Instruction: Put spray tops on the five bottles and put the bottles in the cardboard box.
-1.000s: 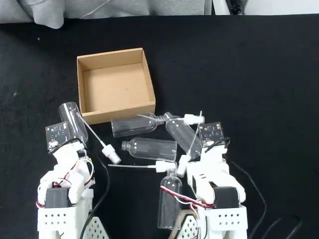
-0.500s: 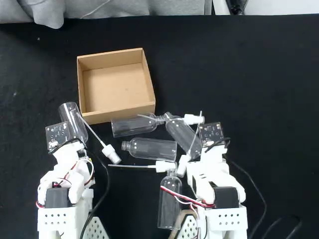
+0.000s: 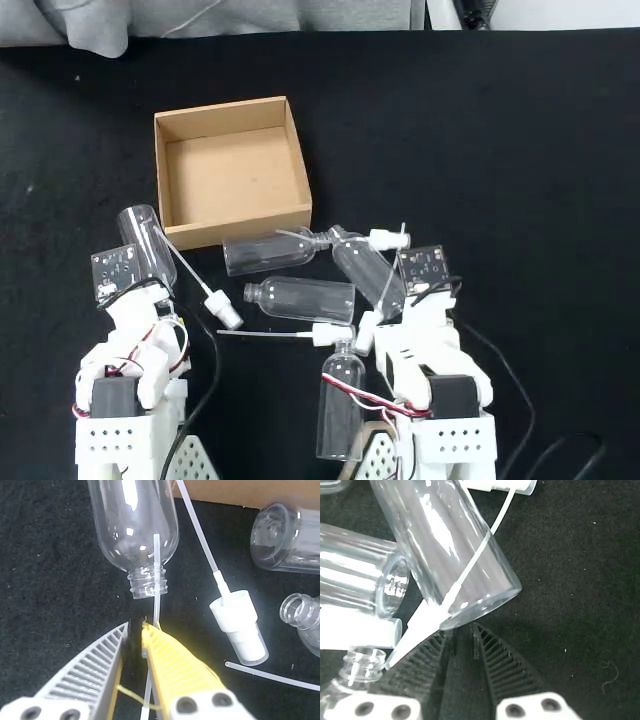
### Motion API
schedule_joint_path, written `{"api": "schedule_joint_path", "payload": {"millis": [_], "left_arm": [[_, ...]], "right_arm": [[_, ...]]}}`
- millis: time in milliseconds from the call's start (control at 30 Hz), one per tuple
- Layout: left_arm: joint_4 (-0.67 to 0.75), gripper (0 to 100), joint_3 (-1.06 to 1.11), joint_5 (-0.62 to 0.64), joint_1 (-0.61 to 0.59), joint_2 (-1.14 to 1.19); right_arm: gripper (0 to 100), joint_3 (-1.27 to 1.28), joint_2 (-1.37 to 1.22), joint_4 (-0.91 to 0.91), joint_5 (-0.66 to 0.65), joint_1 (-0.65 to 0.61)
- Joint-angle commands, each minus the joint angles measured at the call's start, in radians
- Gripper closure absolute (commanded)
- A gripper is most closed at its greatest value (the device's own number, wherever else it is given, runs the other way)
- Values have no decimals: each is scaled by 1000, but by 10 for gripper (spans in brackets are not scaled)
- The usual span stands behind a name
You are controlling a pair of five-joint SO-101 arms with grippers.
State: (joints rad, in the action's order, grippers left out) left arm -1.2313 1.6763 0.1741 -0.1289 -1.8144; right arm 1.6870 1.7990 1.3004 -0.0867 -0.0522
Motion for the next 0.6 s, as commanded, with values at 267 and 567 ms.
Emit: {"api": "schedule_joint_path", "payload": {"millis": [267, 567], "left_arm": [[-3, 959, 24, -6, -2, -9], [-3, 959, 24, -6, -2, -9]], "right_arm": [[987, -5, 94, 6, 2, 28], [988, -139, 96, 0, -52, 293]]}}
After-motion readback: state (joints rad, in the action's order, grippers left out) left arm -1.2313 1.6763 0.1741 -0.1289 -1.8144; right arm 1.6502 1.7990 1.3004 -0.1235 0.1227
